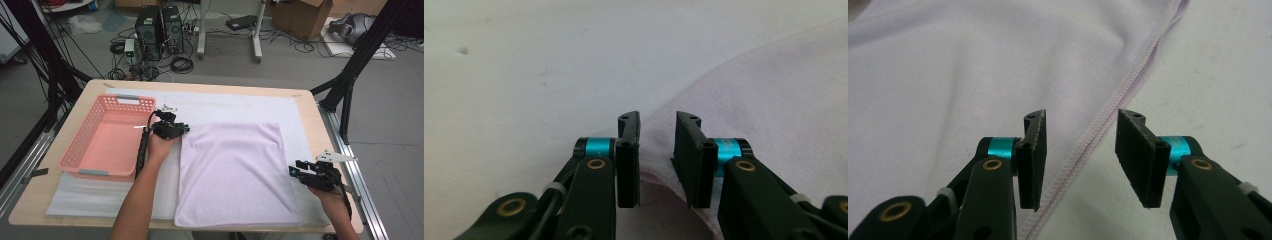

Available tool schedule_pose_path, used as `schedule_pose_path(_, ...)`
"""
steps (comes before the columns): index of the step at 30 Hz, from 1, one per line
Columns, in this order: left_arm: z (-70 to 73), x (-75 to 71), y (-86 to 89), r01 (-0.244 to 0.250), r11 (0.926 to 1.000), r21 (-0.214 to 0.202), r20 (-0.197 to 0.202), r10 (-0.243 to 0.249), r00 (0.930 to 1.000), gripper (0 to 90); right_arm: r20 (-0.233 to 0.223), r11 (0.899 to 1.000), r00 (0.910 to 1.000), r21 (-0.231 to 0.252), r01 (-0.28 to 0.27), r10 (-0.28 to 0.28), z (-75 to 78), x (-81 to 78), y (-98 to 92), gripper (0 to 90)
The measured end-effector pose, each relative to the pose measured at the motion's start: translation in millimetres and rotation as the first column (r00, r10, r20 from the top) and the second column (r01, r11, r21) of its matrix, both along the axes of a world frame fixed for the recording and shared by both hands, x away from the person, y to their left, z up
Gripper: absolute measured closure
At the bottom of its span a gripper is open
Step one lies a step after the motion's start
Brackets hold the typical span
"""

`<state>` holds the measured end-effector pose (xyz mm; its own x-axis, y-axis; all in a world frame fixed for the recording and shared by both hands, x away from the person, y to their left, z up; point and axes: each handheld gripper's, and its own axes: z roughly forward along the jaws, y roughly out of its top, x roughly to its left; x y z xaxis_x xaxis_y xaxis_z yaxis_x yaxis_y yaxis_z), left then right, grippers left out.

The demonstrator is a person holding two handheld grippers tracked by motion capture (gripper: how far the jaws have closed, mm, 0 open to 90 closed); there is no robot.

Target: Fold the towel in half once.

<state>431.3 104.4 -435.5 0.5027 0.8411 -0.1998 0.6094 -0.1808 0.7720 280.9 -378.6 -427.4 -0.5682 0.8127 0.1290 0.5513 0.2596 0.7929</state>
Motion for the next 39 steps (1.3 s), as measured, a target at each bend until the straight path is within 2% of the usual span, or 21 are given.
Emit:
schedule_pose_path(3, -1.9, -1.8, -5.0, 0.042, 0.9991, -0.002, -0.025, -0.042, 0.9988, 67.1, -0.001, 1.000, 1.0000, -0.003, -0.002, 0.002, 0.0, -0.1, 0.4, 55.1)
schedule_pose_path(7, -4.3, -5.0, -15.2, 0.097, 0.9928, 0.070, -0.033, -0.095, 0.9949, 60.6, 0.001, 1.000, 1.0000, -0.001, -0.002, 0.002, 1.6, 0.9, 1.3, 55.0)
schedule_pose_path(10, -4.3, -7.5, -22.4, 0.100, 0.9868, 0.128, -0.009, -0.099, 0.9950, 59.3, 0.001, 1.000, 1.0000, -0.001, -0.002, 0.002, 3.1, 2.8, 3.3, 54.7)
schedule_pose_path(12, -3.8, -8.8, -24.9, 0.095, 0.9820, 0.163, 0.003, -0.097, 0.9953, 66.6, 0.003, 1.000, 1.0000, 0.003, -0.004, 0.004, 3.6, 4.9, 4.2, 54.1)
schedule_pose_path(14, -2.4, -9.2, -26.7, 0.094, 0.9776, 0.188, 0.016, -0.098, 0.9950, 83.3, 0.002, 1.000, 1.0000, 0.007, -0.003, 0.003, 3.7, 6.6, 5.4, 53.9)
schedule_pose_path(16, 2.3, -9.5, -27.1, 0.041, 0.9774, 0.207, 0.081, -0.060, 0.9949, 84.9, -0.001, 1.000, 1.0000, 0.007, -0.003, 0.003, 2.9, 8.0, 7.2, 53.8)
schedule_pose_path(17, 5.7, -9.1, -25.4, 0.010, 0.9810, 0.194, 0.117, -0.033, 0.9926, 85.2, -0.002, 1.000, 1.0000, 0.005, -0.007, 0.007, 2.5, 8.8, 8.0, 53.8)
schedule_pose_path(18, 12.6, -8.8, -21.5, -0.042, 0.9859, 0.162, 0.186, 0.011, 0.9826, 85.5, -0.002, 1.000, 1.0000, 0.006, -0.006, 0.006, 2.1, 9.3, 8.8, 53.8)
schedule_pose_path(20, 19.6, -8.3, -15.1, -0.091, 0.9891, 0.116, 0.258, 0.058, 0.9644, 85.8, -0.003, 1.000, 1.0000, 0.003, -0.008, 0.008, 1.6, 11.2, 9.7, 53.7)
schedule_pose_path(21, 19.5, -8.1, -13.7, -0.099, 0.9885, 0.115, 0.260, 0.066, 0.9633, 85.8, -0.003, 1.000, 1.0000, 0.006, -0.004, 0.004, 1.4, 13.0, 10.0, 53.6)
schedule_pose_path(22, 17.3, -7.7, -13.0, -0.091, 0.9887, 0.119, 0.238, 0.061, 0.9694, 85.7, 0.000, 1.000, 1.0000, 0.010, -0.001, 0.001, 0.9, 14.8, 10.3, 53.6)
schedule_pose_path(23, 14.5, -7.0, -12.6, -0.081, 0.9913, 0.104, 0.205, 0.059, 0.9770, 84.5, -0.007, 1.000, 1.0000, 0.016, 0.004, -0.003, 0.6, 16.7, 10.8, 53.1)
schedule_pose_path(24, 11.9, -6.0, -11.7, -0.081, 0.9927, 0.090, 0.172, 0.064, 0.9830, 79.7, -0.005, 1.000, 1.0000, 0.018, 0.006, -0.006, 0.1, 18.9, 11.2, 52.8)
schedule_pose_path(26, 9.8, -3.7, -8.2, -0.127, 0.9902, 0.057, 0.129, 0.119, 0.9845, 52.1, -0.008, 1.000, 0.9999, 0.019, 0.013, -0.013, -0.6, 23.9, 12.3, 51.8)
schedule_pose_path(27, 9.5, -2.6, -5.5, -0.146, 0.9885, 0.041, 0.122, 0.140, 0.9826, 48.4, -0.011, 1.000, 0.9998, 0.014, 0.017, -0.017, -0.4, 27.1, 12.7, 51.3)
schedule_pose_path(29, 8.7, -0.3, -1.4, -0.173, 0.9847, 0.017, 0.109, 0.170, 0.9793, 46.6, -0.008, 0.999, 0.9992, 0.006, 0.038, -0.038, 0.8, 36.6, 13.1, 49.8)
schedule_pose_path(30, 7.6, 1.3, 0.0, -0.178, 0.9840, -0.003, 0.095, 0.178, 0.9795, 46.3, -0.005, 0.998, 0.9985, 0.007, 0.055, -0.055, 2.2, 42.5, 12.7, 49.7)
schedule_pose_path(33, 1.1, 5.8, 0.7, -0.174, 0.9846, -0.021, 0.052, 0.175, 0.9833, 46.0, 0.000, 0.995, 0.9947, 0.002, 0.103, -0.103, 5.9, 66.3, 11.6, 47.7)
schedule_pose_path(36, -6.9, 10.3, -0.9, -0.158, 0.9870, -0.030, 0.011, 0.159, 0.9873, 44.1, -0.018, 0.990, 0.9901, -0.007, 0.139, -0.139, 5.1, 94.3, 12.1, 43.7)
schedule_pose_path(38, -13.2, 12.9, -3.0, -0.155, 0.9875, -0.029, -0.018, 0.154, 0.9878, 42.7, -0.050, 0.989, 0.9880, -0.018, 0.146, -0.146, 1.4, 112.2, 14.5, 41.4)
schedule_pose_path(39, -14.2, 13.0, -4.3, -0.153, 0.9879, -0.023, -0.007, 0.153, 0.9882, 42.3, -0.061, 0.989, 0.9870, -0.028, 0.147, -0.149, -0.6, 120.5, 16.2, 41.0)
